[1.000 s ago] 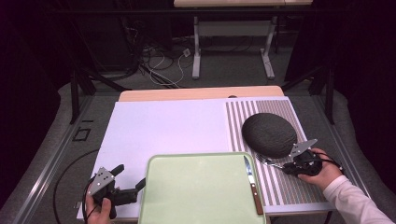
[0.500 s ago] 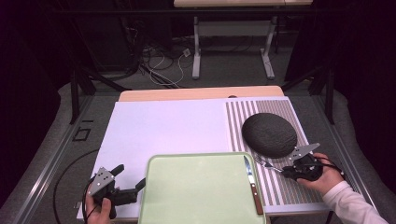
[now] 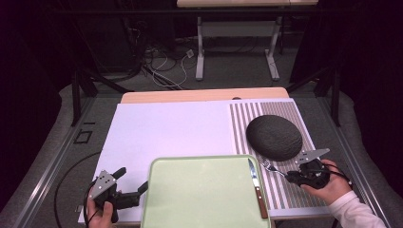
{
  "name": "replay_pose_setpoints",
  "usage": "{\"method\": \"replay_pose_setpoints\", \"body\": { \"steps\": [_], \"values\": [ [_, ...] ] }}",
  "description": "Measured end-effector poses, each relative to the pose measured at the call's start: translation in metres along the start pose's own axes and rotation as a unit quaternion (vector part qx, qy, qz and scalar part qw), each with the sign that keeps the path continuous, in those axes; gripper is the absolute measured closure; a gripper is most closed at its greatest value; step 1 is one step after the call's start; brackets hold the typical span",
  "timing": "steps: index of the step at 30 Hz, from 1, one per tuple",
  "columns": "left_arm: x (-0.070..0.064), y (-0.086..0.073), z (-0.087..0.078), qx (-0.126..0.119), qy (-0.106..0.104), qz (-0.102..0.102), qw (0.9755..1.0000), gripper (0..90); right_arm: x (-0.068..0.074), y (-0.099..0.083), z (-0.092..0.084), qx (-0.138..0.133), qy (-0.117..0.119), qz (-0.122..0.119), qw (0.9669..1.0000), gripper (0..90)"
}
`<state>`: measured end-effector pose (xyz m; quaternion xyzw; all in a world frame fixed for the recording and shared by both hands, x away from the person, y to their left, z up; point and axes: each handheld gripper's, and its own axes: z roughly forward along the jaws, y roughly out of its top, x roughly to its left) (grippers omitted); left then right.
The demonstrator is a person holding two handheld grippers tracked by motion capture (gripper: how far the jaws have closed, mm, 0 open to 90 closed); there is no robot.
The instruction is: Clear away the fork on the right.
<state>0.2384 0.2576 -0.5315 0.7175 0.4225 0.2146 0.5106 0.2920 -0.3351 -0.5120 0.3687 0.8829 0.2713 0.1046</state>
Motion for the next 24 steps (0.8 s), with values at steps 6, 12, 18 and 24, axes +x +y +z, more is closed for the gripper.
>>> {"method": "replay_pose_setpoints", "body": {
  "steps": [6, 12, 18, 24],
  "values": [
    [0.000, 0.000, 0.000, -0.001, 0.000, 0.000, 1.0000, 0.4, 0.008, 0.003, -0.007, -0.014, -0.007, 0.044, 0.9989, 77.8],
    [0.000, 0.000, 0.000, -0.001, -0.001, 0.002, 1.0000, 0.4, 0.017, 0.005, -0.014, -0.032, -0.026, 0.082, 0.9958, 77.8],
    [0.000, 0.000, -0.001, -0.002, -0.001, 0.001, 1.0000, 0.4, 0.028, 0.006, -0.021, -0.031, -0.051, 0.103, 0.9929, 77.8],
    [0.000, 0.000, -0.001, -0.002, -0.001, 0.001, 1.0000, 0.4, 0.043, 0.010, -0.024, -0.039, -0.056, 0.107, 0.9919, 77.8]
  ]
}}
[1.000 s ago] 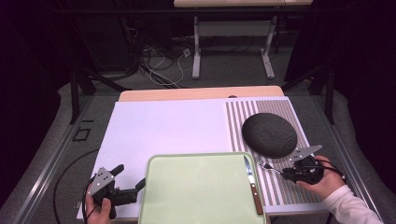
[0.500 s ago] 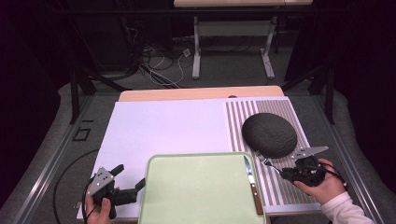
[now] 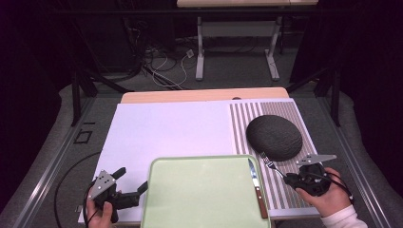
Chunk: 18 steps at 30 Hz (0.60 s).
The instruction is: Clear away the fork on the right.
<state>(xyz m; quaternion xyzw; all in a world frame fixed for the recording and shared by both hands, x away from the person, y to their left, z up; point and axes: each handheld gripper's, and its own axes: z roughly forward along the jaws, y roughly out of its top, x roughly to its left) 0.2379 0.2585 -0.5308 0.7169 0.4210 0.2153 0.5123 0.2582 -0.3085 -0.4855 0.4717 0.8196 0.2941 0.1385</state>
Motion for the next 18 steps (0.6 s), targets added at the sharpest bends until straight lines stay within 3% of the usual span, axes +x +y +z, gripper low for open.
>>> {"method": "replay_pose_setpoints", "body": {
  "steps": [5, 18],
  "values": [
    [0.000, 0.000, 0.000, 0.000, 0.000, 0.000, 1.0000, 0.4, 0.014, 0.002, 0.002, -0.006, 0.004, -0.009, 0.9999, 77.8],
    [0.000, 0.000, 0.000, 0.000, -0.001, 0.001, 1.0000, 0.4, 0.054, 0.017, 0.021, -0.017, 0.052, -0.037, 0.9978, 77.8]
  ]
}}
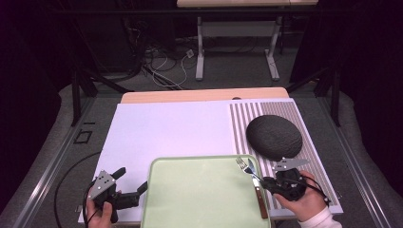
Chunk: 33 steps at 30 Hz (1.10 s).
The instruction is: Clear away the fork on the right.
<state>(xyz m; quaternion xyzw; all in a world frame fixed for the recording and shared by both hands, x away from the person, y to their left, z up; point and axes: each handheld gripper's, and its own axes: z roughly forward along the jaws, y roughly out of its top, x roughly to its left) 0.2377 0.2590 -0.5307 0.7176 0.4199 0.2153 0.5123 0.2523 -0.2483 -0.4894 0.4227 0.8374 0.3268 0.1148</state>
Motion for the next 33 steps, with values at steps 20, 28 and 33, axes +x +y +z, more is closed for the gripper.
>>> {"method": "replay_pose_setpoints", "body": {
  "steps": [20, 28, 33],
  "values": [
    [-0.001, 0.000, -0.001, -0.002, -0.003, 0.004, 1.0000, 0.4, 0.040, 0.014, 0.043, 0.011, 0.060, -0.025, 0.9979, 77.8],
    [-0.001, 0.000, -0.002, -0.003, -0.003, 0.005, 1.0000, 0.4, 0.041, 0.007, 0.066, 0.035, 0.061, -0.027, 0.9971, 77.8],
    [-0.001, 0.000, -0.002, -0.003, -0.003, 0.005, 1.0000, 0.4, 0.046, 0.006, 0.072, 0.039, 0.063, -0.031, 0.9968, 77.7]
  ]
}}
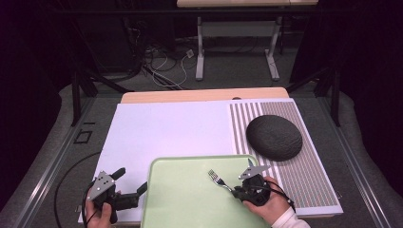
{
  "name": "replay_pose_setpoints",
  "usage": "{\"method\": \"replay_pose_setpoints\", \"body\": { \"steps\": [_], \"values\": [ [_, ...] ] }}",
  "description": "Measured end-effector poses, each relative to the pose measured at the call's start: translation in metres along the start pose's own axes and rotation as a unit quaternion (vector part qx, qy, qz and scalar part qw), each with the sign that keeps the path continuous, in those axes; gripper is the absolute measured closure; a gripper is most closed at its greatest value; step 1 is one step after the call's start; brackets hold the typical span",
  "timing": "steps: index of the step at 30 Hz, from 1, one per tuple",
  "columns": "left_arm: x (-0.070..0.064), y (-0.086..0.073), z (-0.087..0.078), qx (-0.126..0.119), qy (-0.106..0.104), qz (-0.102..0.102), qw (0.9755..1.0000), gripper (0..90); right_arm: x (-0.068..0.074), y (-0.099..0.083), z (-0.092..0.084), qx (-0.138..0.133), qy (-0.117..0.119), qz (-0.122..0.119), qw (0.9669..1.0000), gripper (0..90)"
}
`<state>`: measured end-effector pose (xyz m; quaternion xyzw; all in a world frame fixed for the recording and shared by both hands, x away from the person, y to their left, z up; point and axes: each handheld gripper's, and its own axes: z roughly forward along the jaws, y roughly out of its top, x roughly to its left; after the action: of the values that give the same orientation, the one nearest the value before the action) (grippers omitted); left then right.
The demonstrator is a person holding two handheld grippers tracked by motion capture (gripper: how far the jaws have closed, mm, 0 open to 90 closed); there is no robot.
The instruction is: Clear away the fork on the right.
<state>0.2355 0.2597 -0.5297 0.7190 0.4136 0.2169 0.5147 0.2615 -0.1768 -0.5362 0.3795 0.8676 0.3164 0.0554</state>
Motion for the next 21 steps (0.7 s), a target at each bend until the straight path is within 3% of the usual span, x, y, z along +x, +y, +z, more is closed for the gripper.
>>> {"method": "replay_pose_setpoints", "body": {
  "steps": [15, 21],
  "values": [
    [-0.0003, -0.0001, 0.0001, 0.001, 0.000, 0.001, 1.0000, 0.4, 0.0000, -0.0033, 0.0072, -0.002, 0.010, -0.007, 0.9999, 75.3],
    [-0.0003, -0.0002, 0.0002, 0.001, -0.001, 0.000, 1.0000, 0.4, -0.0001, -0.0029, 0.0018, -0.020, 0.015, -0.011, 0.9996, 75.2]
  ]
}}
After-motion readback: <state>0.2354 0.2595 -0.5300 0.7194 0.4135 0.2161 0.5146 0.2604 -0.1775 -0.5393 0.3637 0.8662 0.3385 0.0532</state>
